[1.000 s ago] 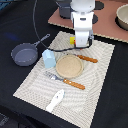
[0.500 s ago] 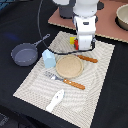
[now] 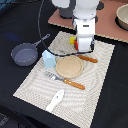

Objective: Interact with the objects in diverse but meaningful ways.

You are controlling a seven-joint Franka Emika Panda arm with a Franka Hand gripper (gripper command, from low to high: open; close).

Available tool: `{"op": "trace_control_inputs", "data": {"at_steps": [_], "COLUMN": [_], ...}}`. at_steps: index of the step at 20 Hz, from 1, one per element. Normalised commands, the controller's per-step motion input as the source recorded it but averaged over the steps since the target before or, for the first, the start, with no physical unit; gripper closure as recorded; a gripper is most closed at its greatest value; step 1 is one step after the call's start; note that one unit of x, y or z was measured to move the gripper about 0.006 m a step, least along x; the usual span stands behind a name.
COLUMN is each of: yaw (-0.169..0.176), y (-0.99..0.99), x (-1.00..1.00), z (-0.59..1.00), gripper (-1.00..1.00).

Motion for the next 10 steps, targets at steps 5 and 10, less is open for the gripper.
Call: {"op": "trace_control_inputs", "data": {"at_steps": [5,10], "yaw": [0.003,0.0], "y": [0.0,0.0], "x": [0.14,0.1], "z": [-0.09,-0.09], "gripper": [1.0,1.0]}}
